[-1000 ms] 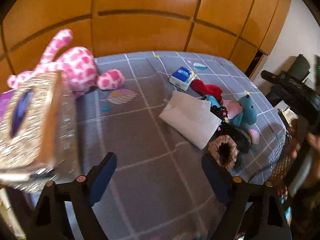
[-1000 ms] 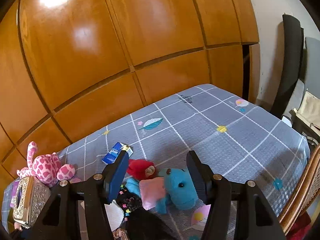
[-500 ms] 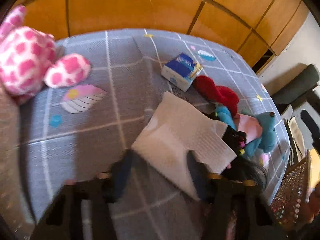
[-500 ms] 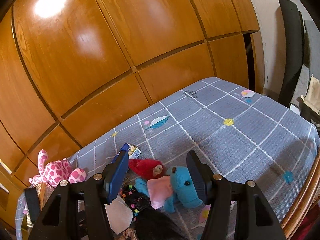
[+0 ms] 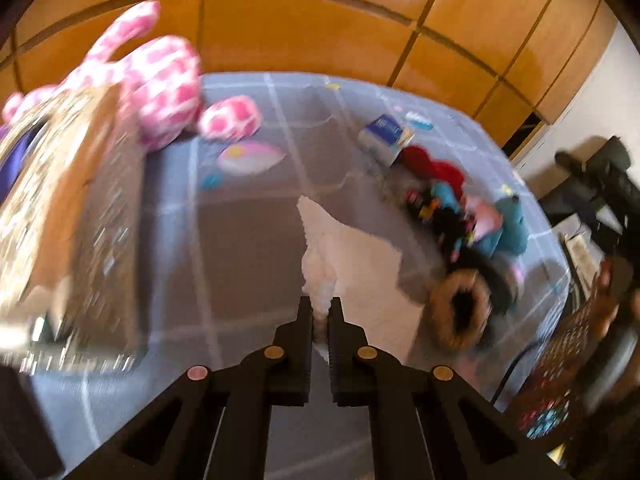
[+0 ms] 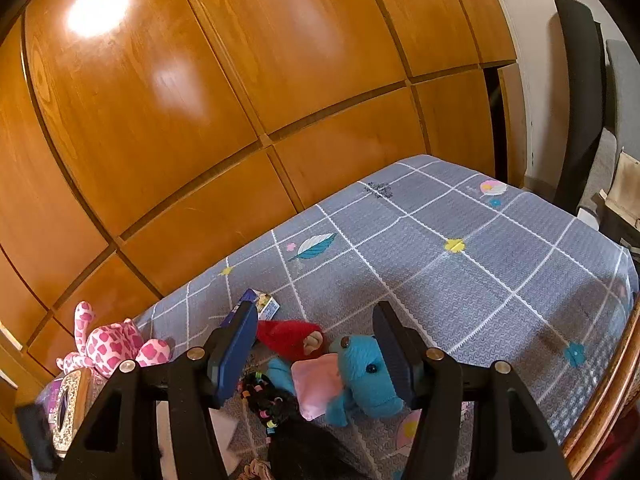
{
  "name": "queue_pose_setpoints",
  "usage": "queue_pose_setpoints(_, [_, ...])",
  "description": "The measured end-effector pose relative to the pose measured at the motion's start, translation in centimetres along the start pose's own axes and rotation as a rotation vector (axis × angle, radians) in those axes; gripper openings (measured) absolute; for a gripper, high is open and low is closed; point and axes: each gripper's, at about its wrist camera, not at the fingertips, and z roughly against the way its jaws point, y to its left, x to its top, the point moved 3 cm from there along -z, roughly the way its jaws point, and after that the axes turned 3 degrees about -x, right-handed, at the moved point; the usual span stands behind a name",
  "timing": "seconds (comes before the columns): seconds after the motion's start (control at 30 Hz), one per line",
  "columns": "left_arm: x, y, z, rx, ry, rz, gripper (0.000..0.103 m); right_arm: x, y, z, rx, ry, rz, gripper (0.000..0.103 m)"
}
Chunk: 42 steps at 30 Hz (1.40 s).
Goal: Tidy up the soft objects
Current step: 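Grasp the white cloth with the left gripper and lift it, then carry the white cloth toward the tray with the left gripper while the right grasps the brown scrunchie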
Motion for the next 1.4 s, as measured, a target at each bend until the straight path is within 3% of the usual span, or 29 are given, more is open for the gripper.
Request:
queue_pose_setpoints(0.17, [-3.3, 1.3, -0.5, 0.032, 0.054, 0.011, 0.008, -0.1, 0.5, -0.1, -0.013, 0.007, 0.035, 0.06])
queue_pose_setpoints(0.23, [-3.8, 1.3, -0.8, 0.007, 0.055, 0.025, 0.021, -0.3, 0.9, -0.2, -0.019, 0.012, 0.058, 0.06])
queue_pose_setpoints(0.3, [-3.8, 1.3, -0.6, -0.038, 0.042, 0.044, 0.069, -0.5, 1.2, -0.2, -0.028, 0.015, 0.077, 0.06])
queue_pose_setpoints(0.33, [-3.8, 1.2, -0.1, -0.038, 0.01, 0.05, 0.076, -0.5, 1.3, -0.2, -0.031, 0.017, 0.085, 0.06])
queue_pose_setpoints(0.47, [-3.2, 0.2, -0.3, 0.034, -0.02, -0.054, 0.078, -0.8, 1.6, -0.6, 0.001, 0.066, 0.093, 0.06])
queue_pose_setpoints(0.57, [-3.4, 0.0, -1.6, 0.073, 0.006, -0.105, 0.077, -1.5, 2.0, -1.0, 0.067, 0.156, 0.081, 0.06])
queue_pose_setpoints(0.63, [-4.0, -0.3, -1.9, 0.111, -0.025, -0.163, 0.075, -2.7, 2.6, -1.0, 0.128, 0.228, 0.081, 0.06])
queue_pose_setpoints(0.67, [-4.2, -0.4, -1.8, 0.115, -0.031, -0.178, 0.069, -3.3, 3.1, -1.0, 0.149, 0.255, 0.09, 0.06])
queue_pose_setpoints(0.8, [-4.3, 0.2, -1.1, 0.085, -0.051, -0.16, 0.02, -6.5, 4.7, -0.8, 0.207, 0.389, 0.114, 0.06])
queue_pose_setpoints(0.83, [-4.2, 0.4, -1.1, 0.078, -0.052, -0.152, 0.016, -7.4, 4.9, -0.6, 0.214, 0.418, 0.116, 0.06])
queue_pose_setpoints(1.1, [-4.4, 1.6, -0.6, 0.008, -0.049, -0.063, 0.007, -13.6, 6.2, -1.0, 0.144, 0.518, 0.173, 0.061])
queue_pose_setpoints(1.23, [-4.7, 2.1, -0.2, -0.003, -0.049, -0.043, 0.007, -15.3, 7.2, -1.9, 0.134, 0.494, 0.238, 0.059])
queue_pose_setpoints(1.3, [-4.7, 2.0, 0.0, -0.006, -0.052, -0.046, 0.007, -15.8, 7.3, -2.5, 0.105, 0.477, 0.259, 0.042])
queue_pose_setpoints(1.33, [-4.8, 1.8, 0.3, -0.007, -0.061, -0.056, 0.007, -15.9, 7.0, -2.7, 0.081, 0.456, 0.256, 0.023])
queue_pose_setpoints(1.4, [-4.7, 1.5, 0.9, -0.018, -0.074, -0.071, 0.007, -16.0, 6.6, -2.7, 0.09, 0.435, 0.237, 0.02])
